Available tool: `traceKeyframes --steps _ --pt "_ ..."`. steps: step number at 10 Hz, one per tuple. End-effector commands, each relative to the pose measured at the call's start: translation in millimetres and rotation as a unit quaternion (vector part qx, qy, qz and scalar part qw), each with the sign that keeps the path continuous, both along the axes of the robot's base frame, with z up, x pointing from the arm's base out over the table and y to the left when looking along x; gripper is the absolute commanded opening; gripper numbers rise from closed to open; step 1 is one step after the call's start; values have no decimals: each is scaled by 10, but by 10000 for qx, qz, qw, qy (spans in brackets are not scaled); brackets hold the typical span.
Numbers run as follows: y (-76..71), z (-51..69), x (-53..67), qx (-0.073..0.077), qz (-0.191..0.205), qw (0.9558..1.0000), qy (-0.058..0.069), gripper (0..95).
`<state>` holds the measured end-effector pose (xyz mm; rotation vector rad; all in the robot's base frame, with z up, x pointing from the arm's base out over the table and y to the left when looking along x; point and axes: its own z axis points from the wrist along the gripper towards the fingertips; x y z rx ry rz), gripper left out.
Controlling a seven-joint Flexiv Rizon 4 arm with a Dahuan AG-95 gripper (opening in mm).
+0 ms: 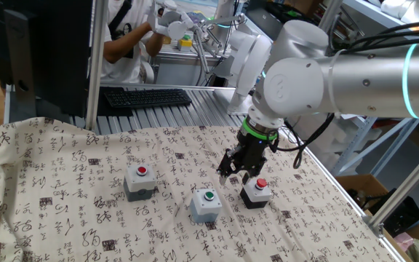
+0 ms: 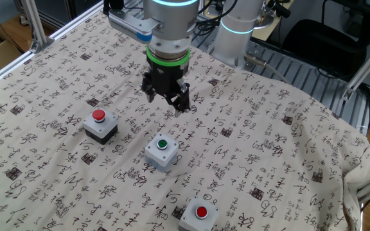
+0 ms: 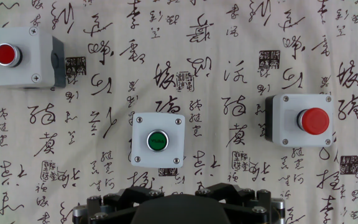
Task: Press three buttons from left to right in sequence
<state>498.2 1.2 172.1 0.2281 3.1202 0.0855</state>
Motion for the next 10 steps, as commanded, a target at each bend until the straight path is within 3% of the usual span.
traceKeyframes --steps 1,7,10 --pt "5 5 -10 443 -1434 9886 -87 0" --pt "5 2 -9 310 -1444 9890 -48 0" --pt "5 1 -9 315 -1464 9887 -51 0"
